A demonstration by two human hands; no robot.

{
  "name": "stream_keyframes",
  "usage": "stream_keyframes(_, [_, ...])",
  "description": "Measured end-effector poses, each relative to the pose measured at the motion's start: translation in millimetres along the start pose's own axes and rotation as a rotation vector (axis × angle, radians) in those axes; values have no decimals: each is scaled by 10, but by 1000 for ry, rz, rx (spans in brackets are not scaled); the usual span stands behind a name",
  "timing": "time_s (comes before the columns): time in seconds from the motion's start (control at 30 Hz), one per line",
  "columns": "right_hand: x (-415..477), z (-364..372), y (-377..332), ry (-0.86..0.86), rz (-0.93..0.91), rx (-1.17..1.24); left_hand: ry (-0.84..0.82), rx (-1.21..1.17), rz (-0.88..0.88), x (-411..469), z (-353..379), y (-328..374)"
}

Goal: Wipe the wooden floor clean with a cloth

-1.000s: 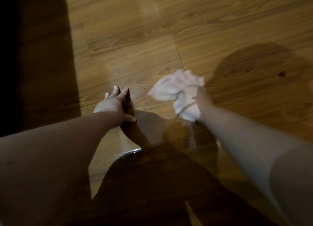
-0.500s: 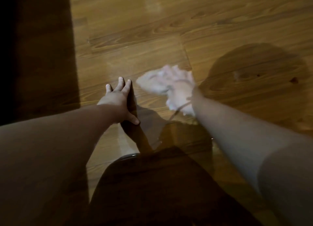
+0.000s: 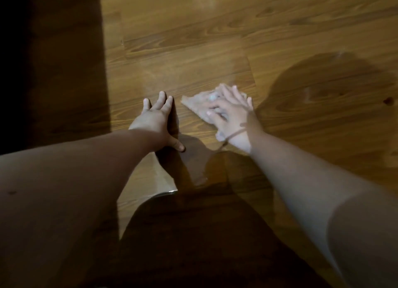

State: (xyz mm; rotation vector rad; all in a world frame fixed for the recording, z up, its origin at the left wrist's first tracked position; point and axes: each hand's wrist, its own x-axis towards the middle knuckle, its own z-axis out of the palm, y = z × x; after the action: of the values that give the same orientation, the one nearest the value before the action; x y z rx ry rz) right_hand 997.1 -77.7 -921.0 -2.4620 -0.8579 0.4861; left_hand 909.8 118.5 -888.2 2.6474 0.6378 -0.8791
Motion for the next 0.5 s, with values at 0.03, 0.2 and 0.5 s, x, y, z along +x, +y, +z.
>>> stream_keyframes(0.03, [13,-86,101,16,59,-21,2,-2,0,-2,7,-8])
stream_keyframes(0.2, [-328,-810,814,368,566,-11,-5,8,-9,-3,9,-10])
stream_keyframes(0.5, [-910,-82,-464,110,-139,-294,106,-103,-61,-311,252,33])
